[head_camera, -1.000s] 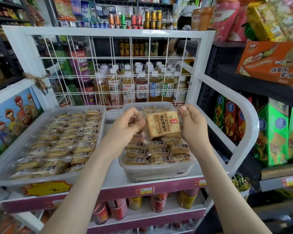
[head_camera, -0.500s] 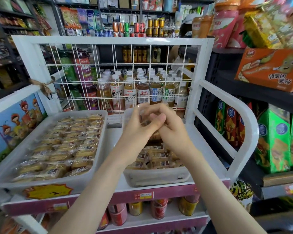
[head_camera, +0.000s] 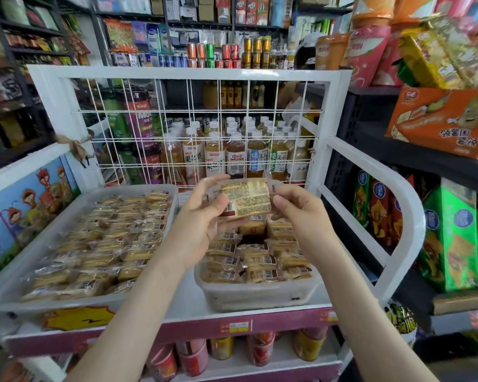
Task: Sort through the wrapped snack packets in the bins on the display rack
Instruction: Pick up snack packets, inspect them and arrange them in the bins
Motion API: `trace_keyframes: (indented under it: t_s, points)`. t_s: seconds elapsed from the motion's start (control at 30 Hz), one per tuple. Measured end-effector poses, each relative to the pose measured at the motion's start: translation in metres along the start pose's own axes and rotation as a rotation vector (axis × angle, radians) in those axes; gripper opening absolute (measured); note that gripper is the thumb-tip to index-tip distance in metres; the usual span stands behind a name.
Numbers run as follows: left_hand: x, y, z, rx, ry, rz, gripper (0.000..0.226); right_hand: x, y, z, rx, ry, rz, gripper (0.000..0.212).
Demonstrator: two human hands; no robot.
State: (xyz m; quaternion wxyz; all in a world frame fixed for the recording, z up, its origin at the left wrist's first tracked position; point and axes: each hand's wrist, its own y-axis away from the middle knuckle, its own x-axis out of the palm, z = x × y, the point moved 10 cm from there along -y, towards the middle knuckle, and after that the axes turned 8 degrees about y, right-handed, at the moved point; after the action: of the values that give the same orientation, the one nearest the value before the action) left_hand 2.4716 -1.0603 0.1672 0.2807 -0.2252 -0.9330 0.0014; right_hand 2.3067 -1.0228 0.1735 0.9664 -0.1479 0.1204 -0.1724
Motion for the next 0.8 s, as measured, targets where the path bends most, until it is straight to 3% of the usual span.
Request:
trace_keyframes:
  t_s: [0.17, 0.43, 0.5, 0.6, 0.67, 0.8]
  points:
    - [-0.008, 0.001, 0.003, 0.007, 0.005, -0.059, 0.03, 0.0, -0.001, -0.005, 0.018, -0.044, -0.068, 0.022]
    - [-0.011, 0.004, 0.007, -0.024, 0.045, -0.12, 0.033, 0.008, 0.001, -0.014, 0.076, -0.201, -0.003, 0.022]
    - [-0.011, 0.004, 0.006, -0.029, 0.036, -0.137, 0.029, 0.005, 0.0, -0.016, 0.119, -0.093, -0.003, 0.016]
    - [-0.011, 0.004, -0.002, -0.01, -0.014, -0.176, 0.029, -0.012, -0.002, -0.001, 0.065, 0.297, -0.106, 0.004]
    - [-0.009, 0.002, -0.011, 0.027, -0.102, -0.191, 0.03, -0.012, -0.001, 0.023, -0.069, 0.4, -0.105, 0.017]
    - [0.007, 0.0, -0.026, 0.119, -0.383, -0.187, 0.026, 0.036, 0.009, 0.05, -0.312, 0.614, 0.192, 0.065]
